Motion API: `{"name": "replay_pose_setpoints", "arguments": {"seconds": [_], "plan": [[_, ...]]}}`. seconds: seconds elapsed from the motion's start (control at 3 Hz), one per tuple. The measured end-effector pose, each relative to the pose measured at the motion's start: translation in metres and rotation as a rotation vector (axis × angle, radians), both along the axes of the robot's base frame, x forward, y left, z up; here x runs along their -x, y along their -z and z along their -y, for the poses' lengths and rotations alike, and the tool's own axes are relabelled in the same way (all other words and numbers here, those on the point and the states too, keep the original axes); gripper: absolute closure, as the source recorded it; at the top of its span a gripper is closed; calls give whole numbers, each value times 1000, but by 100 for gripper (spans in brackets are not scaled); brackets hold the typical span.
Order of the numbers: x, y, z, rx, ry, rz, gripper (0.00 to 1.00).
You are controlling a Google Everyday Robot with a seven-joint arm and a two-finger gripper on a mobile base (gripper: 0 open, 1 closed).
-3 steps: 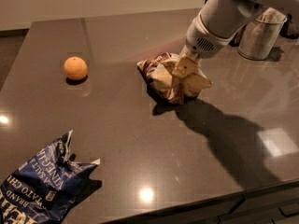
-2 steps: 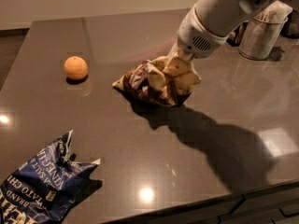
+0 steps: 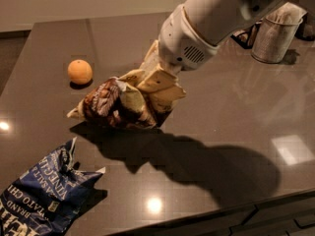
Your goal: Move brown chip bag near blue chip bag
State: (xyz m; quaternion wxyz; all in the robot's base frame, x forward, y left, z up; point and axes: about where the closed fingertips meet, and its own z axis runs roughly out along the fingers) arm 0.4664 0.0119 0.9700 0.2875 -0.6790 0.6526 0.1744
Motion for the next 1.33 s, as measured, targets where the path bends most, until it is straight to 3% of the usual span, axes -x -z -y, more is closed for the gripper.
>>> {"name": "replay_pose_setpoints", "arguments": {"seconds": [0.33, 0.67, 1.33], "plan": [[25, -4, -26, -48, -74, -7, 100], [38, 0, -37, -59, -85, -22, 81], [41, -3, -40, -56, -90, -14, 36]]}}
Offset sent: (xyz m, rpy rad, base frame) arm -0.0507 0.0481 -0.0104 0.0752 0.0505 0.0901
